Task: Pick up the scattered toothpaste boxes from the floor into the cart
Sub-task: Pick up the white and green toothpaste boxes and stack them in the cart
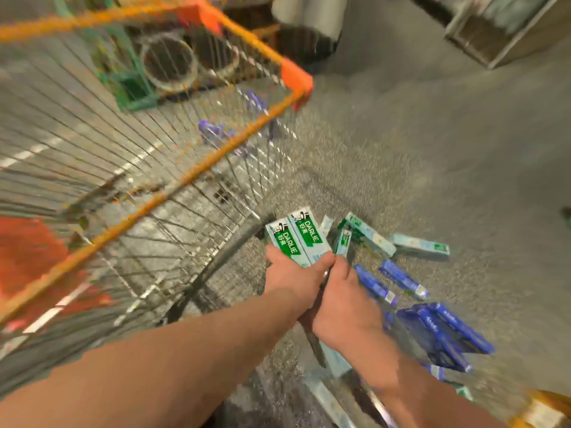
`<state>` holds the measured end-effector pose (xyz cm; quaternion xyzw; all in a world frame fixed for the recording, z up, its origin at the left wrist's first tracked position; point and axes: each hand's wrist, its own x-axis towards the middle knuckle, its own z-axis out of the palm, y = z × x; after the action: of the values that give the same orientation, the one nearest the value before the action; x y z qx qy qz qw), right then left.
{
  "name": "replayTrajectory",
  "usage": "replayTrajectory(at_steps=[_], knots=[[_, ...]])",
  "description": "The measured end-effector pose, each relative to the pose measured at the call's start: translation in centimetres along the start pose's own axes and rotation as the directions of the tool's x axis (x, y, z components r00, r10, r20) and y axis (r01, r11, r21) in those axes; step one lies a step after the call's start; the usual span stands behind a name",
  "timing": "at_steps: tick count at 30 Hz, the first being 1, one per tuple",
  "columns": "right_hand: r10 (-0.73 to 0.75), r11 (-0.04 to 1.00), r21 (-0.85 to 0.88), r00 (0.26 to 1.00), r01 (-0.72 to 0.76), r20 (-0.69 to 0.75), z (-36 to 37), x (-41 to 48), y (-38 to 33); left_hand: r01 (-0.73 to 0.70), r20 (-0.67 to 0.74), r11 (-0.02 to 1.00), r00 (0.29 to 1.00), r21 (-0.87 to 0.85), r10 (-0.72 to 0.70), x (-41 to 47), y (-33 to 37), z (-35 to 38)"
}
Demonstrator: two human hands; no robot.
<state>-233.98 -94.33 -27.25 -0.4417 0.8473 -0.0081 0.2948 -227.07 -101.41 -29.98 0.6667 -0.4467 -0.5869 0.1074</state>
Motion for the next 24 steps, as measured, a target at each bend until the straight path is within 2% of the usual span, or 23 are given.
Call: replayTrajectory(at_steps=[6,11,19,24], knots=[[-0.153,0.981,-0.135,0.985,0.141,-0.086,-16.2,-8.2,-9.8,-0.127,-0.102,0.982,0.988,-0.141,0.113,-11.4,13.2,-9.6],[-0.294,0.941,-0.219,0.943,0.258,-0.153,-24.0,-12.1,-17.3,-0.205,-0.181,0.954,0.969,-0.221,0.167,-16.8,20.1,-17.4],[-0.456,0.878,-0.245,0.874,0.41,-0.17,-27.6,-14.4,-27.8,-0.308,-0.366,0.922,0.907,-0.236,0.21,-19.2,23.4,-28.5],[-0.52,0.84,-0.235,0.85,0.489,-0.09,-25.6,-12.3,-35.6,-0.337,-0.445,0.918,0.869,-0.209,0.217,-16.3,22.5,-35.9]])
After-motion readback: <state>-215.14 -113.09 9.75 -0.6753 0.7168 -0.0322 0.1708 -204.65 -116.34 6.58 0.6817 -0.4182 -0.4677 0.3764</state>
